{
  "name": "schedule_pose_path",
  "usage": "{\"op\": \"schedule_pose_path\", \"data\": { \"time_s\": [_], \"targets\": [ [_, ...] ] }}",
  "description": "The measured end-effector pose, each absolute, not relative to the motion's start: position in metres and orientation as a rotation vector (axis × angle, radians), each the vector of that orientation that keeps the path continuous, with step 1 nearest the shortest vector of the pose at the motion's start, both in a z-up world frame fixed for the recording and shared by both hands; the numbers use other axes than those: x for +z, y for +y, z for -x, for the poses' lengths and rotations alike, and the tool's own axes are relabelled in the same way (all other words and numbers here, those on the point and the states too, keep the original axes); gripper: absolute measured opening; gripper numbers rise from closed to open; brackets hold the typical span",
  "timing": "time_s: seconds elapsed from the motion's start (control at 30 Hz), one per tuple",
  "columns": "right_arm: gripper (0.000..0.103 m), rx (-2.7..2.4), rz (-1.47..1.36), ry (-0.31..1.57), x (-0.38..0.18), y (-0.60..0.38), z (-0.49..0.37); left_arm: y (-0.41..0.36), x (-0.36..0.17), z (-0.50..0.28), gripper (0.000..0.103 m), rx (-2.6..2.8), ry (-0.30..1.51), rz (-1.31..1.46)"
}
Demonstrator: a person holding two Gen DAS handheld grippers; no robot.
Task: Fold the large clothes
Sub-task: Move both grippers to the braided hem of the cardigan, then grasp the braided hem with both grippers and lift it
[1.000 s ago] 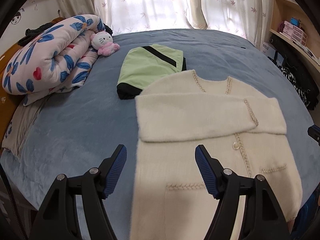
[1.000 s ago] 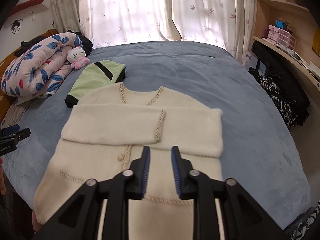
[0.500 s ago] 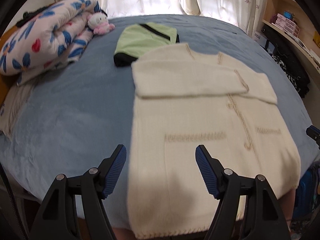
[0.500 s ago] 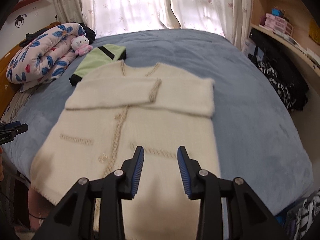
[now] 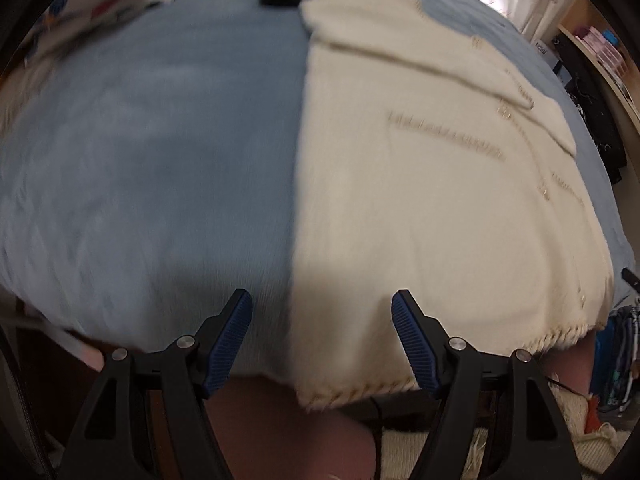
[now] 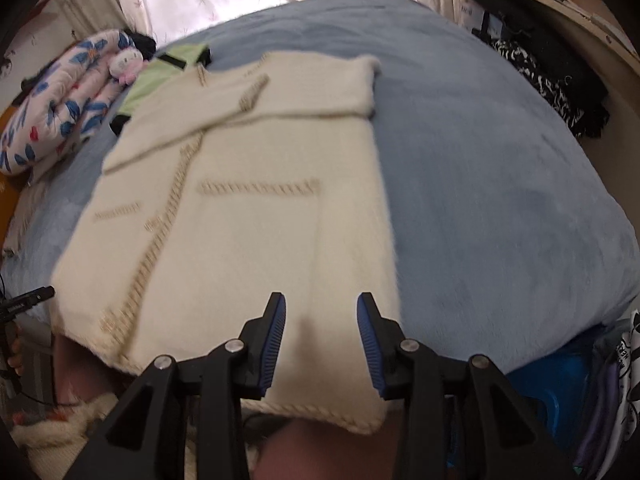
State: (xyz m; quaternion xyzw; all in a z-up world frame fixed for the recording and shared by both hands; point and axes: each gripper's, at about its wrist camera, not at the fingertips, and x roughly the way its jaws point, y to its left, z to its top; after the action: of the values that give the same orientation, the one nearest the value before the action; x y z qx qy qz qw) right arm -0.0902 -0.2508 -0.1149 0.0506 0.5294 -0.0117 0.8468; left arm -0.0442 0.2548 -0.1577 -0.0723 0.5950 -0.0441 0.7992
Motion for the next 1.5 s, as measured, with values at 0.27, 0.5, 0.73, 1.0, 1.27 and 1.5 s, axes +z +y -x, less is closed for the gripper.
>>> {"op": "schedule_pose_path", "data": {
  "time_s": [0.27, 0.5, 0.73, 1.0, 1.27, 1.5],
  "targets": [
    [0.038, 0.011, -0.166, 1.216, -0.153, -0.280, 0.117, 0.271, -0.175, 0.065, 0.071, -0.173, 1.295, 0.265],
    [0.041, 0.095, -0.260, 1.218, -0.172, -0.284, 0.133, 0.265, -0.187, 0.069, 0.071, -0.214, 1.334, 0.325],
    [0.041, 0.145, -0.273, 1.204, -0.177, -0.287, 0.134, 0.264, -0.200, 0.063, 0.076, -0.219, 1.322, 0.350],
    [0.039, 0.218, -0.317, 1.208, -0.180, -0.297, 0.139, 0.255, -0.199, 0.064, 0.075, -0.230, 1.303, 0.326],
    [0.034, 0.194, -0.267, 1.196, -0.185, -0.283, 0.131, 0.257, -0.199, 0.060, 0.055, -0.250, 1.331, 0.298],
    [0.011, 0.177, -0.117, 1.154, -0.155, -0.259, 0.130, 0.246, -0.169, 0.058, 0.013, -0.284, 1.334, 0.306]
  ]
}}
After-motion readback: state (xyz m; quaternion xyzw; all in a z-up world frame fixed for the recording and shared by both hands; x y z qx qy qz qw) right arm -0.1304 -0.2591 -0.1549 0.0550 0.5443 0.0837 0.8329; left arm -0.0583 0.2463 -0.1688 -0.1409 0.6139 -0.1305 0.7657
